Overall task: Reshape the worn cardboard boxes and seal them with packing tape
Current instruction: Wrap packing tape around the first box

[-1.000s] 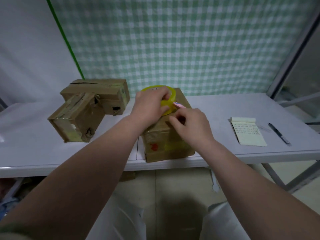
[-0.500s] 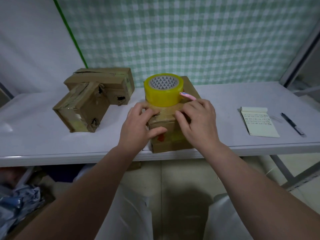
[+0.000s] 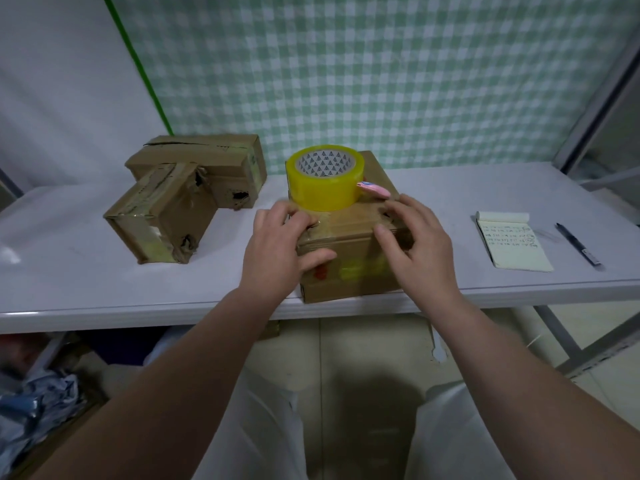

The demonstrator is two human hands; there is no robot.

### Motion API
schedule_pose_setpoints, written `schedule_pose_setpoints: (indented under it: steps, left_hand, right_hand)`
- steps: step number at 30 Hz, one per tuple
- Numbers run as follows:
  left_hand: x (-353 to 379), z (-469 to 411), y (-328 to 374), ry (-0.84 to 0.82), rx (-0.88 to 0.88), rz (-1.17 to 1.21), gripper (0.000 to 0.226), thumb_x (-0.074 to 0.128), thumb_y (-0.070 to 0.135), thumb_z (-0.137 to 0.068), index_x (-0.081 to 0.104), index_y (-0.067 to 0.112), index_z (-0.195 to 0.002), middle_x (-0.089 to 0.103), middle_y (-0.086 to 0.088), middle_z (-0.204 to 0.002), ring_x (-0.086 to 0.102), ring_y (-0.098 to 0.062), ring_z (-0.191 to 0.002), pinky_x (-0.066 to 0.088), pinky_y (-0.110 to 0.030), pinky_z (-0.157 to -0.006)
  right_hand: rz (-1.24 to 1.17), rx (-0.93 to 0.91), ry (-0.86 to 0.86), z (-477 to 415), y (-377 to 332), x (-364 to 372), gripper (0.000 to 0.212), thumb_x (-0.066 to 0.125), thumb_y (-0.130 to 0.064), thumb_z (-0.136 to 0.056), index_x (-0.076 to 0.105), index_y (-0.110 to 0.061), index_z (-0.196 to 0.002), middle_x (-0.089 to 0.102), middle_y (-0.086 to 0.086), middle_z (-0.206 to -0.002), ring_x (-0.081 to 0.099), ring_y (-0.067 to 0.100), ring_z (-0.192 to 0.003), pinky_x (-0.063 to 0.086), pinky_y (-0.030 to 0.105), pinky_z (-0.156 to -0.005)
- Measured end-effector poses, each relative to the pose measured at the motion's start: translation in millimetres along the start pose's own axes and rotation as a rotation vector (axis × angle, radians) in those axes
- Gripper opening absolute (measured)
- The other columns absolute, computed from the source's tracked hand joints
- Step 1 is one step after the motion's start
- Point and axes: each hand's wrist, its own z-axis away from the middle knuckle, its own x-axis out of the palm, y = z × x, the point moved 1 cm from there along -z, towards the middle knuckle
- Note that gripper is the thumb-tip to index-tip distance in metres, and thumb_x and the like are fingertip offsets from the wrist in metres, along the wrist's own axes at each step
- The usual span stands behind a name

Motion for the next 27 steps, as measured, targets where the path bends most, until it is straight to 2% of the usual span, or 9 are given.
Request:
schedule_pose_setpoints:
  steps: [4, 8, 10, 13, 16, 18, 22, 24, 27]
  left_hand:
    - [-4.5, -1.8, -9.1, -0.07, 0.076, -0.063, 0.062, 0.081, 0.047, -0.062, 0.064, 0.012, -0.109, 0.054, -0.008, -0.111, 0.045, -0.028, -0.095, 0.036, -0.031, -0.075]
    - [-18.2, -3.4, -20.6, -0.129, 0.071, -0.118, 0.066, 0.084, 0.044, -0.059, 0.062, 0.013, -0.114, 0.055, -0.007, -0.113, 0.042, -0.027, -0.099, 0.039, -0.036, -0.082]
    - [-25.7, -3.9, -24.7, -0.123, 0.046, -0.135, 0.063, 0.082, 0.046, -0.06, 0.063, 0.015, -0.112, 0.055, -0.005, -0.11, 0.041, -0.026, -0.099, 0.039, -0.038, -0.085]
    - [-30.9, -5.4, -14.5, -0.097, 0.03, -0.117, 0.056, 0.075, 0.054, -0.066, 0.065, 0.018, -0.107, 0.056, 0.0, -0.105, 0.043, -0.024, -0.099, 0.038, -0.039, -0.085]
    - [-26.4, -9.7, 9.5, -0.193, 0.089, -0.061, 0.053, 0.066, 0.057, -0.073, 0.064, 0.022, -0.113, 0.058, 0.001, -0.107, 0.047, -0.022, -0.101, 0.038, -0.038, -0.086]
    - [-23.5, -14.7, 22.0, -0.284, 0.107, -0.018, 0.053, 0.06, 0.052, -0.075, 0.062, 0.027, -0.121, 0.056, 0.0, -0.111, 0.047, -0.023, -0.105, 0.038, -0.042, -0.091]
    - [-22.6, -24.4, 30.7, -0.396, 0.058, 0.034, 0.054, 0.071, 0.043, -0.077, 0.057, 0.033, -0.128, 0.048, 0.004, -0.109, 0.045, -0.022, -0.11, 0.037, -0.042, -0.097]
    - [-22.8, -27.2, 32.9, -0.426, 0.065, 0.081, 0.053, 0.073, 0.04, -0.076, 0.059, 0.033, -0.127, 0.043, 0.008, -0.105, 0.045, -0.022, -0.112, 0.038, -0.042, -0.098]
    - [-21.9, -30.9, 33.1, -0.471, 0.082, 0.1, 0.05, 0.076, 0.04, -0.075, 0.062, 0.031, -0.122, 0.04, 0.007, -0.102, 0.045, -0.022, -0.109, 0.04, -0.04, -0.095]
  right_hand:
    - [-0.045, 0.049, -0.005, 1.6, -4.6, -4.6, 0.045, 0.066, -0.031, -0.087, 0.056, -0.022, -0.13, 0.057, -0.007, -0.128, 0.052, 0.007, -0.115, 0.045, 0.033, -0.101]
    - [-0.048, 0.067, -0.062, 2.1, -11.8, -5.1, 0.05, 0.069, -0.033, -0.083, 0.054, -0.025, -0.13, 0.053, -0.013, -0.115, 0.053, 0.01, -0.109, 0.049, 0.039, -0.093]
    - [-0.024, 0.037, -0.098, 3.2, -17.0, -4.5, 0.052, 0.071, -0.035, -0.081, 0.055, -0.026, -0.13, 0.054, -0.01, -0.114, 0.053, 0.01, -0.105, 0.05, 0.037, -0.089]
    - [0.022, 0.015, -0.182, 2.0, -27.4, -5.2, 0.053, 0.073, -0.038, -0.079, 0.056, -0.029, -0.128, 0.051, -0.008, -0.111, 0.049, 0.003, -0.093, 0.046, 0.025, -0.082]
    - [0.035, -0.003, -0.279, -1.4, -36.9, -2.2, 0.046, 0.073, -0.04, -0.077, 0.061, -0.024, -0.119, 0.046, -0.007, -0.107, 0.047, 0.001, -0.077, 0.044, 0.022, -0.077]
    - [0.035, 0.015, -0.323, -3.3, -40.2, 0.4, 0.042, 0.073, -0.039, -0.076, 0.063, -0.023, -0.113, 0.043, -0.006, -0.105, 0.047, 0.002, -0.074, 0.045, 0.024, -0.076]
    - [-0.052, 0.108, -0.396, -10.7, -41.4, -2.9, 0.025, 0.077, -0.027, -0.074, 0.057, -0.028, -0.09, 0.044, -0.003, -0.105, 0.046, 0.003, -0.073, 0.04, 0.023, -0.074]
    - [-0.119, 0.143, -0.412, -13.3, -42.1, -6.5, 0.026, 0.079, -0.021, -0.073, 0.055, -0.03, -0.078, 0.048, 0.001, -0.107, 0.047, 0.007, -0.075, 0.038, 0.022, -0.072]
    - [-0.186, 0.154, -0.417, -13.1, -44.3, -10.6, 0.026, 0.079, -0.016, -0.072, 0.058, -0.032, -0.076, 0.052, 0.006, -0.109, 0.05, 0.011, -0.074, 0.042, 0.023, -0.071]
